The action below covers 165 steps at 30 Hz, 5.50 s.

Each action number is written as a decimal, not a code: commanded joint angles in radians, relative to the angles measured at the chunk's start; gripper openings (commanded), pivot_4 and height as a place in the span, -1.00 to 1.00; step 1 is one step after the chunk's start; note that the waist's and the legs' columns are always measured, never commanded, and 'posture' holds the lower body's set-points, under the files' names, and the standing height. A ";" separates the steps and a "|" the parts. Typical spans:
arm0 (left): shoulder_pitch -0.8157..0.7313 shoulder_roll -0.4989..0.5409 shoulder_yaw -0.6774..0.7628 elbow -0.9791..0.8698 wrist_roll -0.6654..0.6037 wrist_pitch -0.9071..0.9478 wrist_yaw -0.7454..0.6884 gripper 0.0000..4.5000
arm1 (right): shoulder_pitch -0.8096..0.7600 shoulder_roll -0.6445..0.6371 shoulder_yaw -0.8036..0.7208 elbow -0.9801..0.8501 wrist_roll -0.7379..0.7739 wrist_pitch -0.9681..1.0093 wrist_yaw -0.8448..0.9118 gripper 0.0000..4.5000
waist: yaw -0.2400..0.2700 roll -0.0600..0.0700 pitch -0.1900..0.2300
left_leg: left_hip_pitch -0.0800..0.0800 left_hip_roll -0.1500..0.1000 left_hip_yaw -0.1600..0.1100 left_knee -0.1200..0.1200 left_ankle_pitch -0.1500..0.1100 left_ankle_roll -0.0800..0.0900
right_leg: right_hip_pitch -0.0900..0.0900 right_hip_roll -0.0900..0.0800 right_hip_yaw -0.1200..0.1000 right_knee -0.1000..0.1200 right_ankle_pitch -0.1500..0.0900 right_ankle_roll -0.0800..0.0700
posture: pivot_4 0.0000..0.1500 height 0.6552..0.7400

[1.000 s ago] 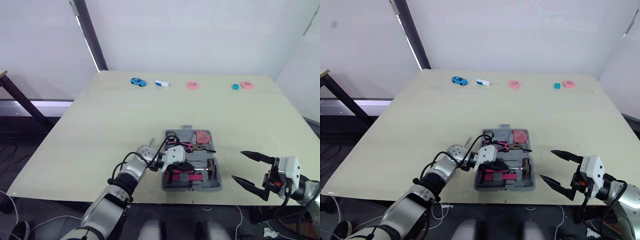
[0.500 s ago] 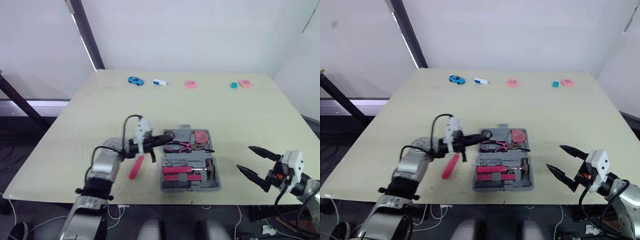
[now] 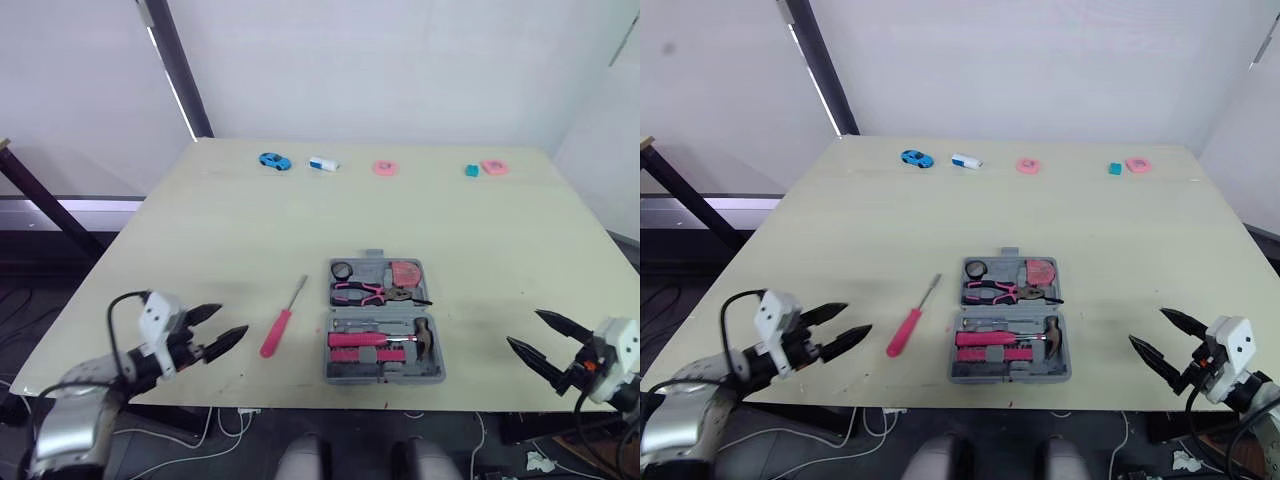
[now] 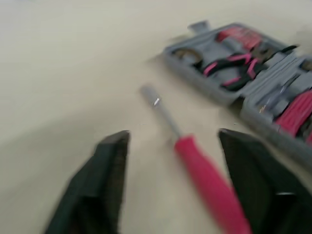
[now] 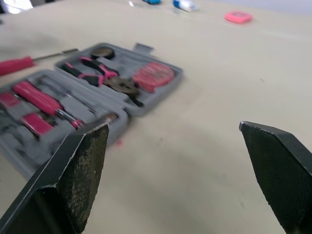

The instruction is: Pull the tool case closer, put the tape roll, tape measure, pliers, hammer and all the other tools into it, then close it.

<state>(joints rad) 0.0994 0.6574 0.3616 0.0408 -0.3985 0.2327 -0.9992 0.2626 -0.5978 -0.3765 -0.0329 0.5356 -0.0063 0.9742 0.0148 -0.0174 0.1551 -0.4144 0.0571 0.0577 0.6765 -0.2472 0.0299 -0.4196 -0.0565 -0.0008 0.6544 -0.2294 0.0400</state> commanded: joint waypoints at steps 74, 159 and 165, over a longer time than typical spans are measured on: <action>-0.065 -0.352 -0.322 -0.274 0.205 0.318 0.718 -0.05 | -0.227 -0.114 0.166 -0.353 0.100 0.178 0.167 1.00 | -0.001 -0.001 -0.001 | 0.001 -0.003 0.000 -0.006 0.001 0.001 | 0.004 0.008 -0.001 -0.010 0.002 -0.002 | 1.00 0.99; -0.751 -0.168 -1.081 -0.229 0.263 0.690 -0.048 -0.78 | -0.073 -0.177 0.026 -0.244 0.087 0.092 0.294 1.00 | 0.001 -0.001 -0.001 | 0.000 -0.004 0.000 -0.002 0.001 0.001 | 0.007 0.012 0.001 -0.008 0.000 0.001 | 1.00 0.99; -0.753 -0.196 -1.080 -0.194 0.262 0.682 -0.044 -0.78 | -0.045 -0.188 0.022 -0.254 0.088 0.091 0.314 1.00 | 0.002 -0.001 -0.001 | 0.000 -0.008 -0.002 -0.001 0.001 0.001 | 0.009 0.012 0.004 -0.008 0.000 0.001 | 1.00 0.99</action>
<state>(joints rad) -0.6437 0.4746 -0.7117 -0.1436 -0.1394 0.9283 -1.0463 0.2122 -0.7780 -0.3276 -0.2627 0.6142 0.1026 1.2794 0.0170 -0.0186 0.1541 -0.4145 0.0486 0.0550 0.6757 -0.2464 0.0312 -0.4108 -0.0442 0.0040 0.6466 -0.2291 0.0410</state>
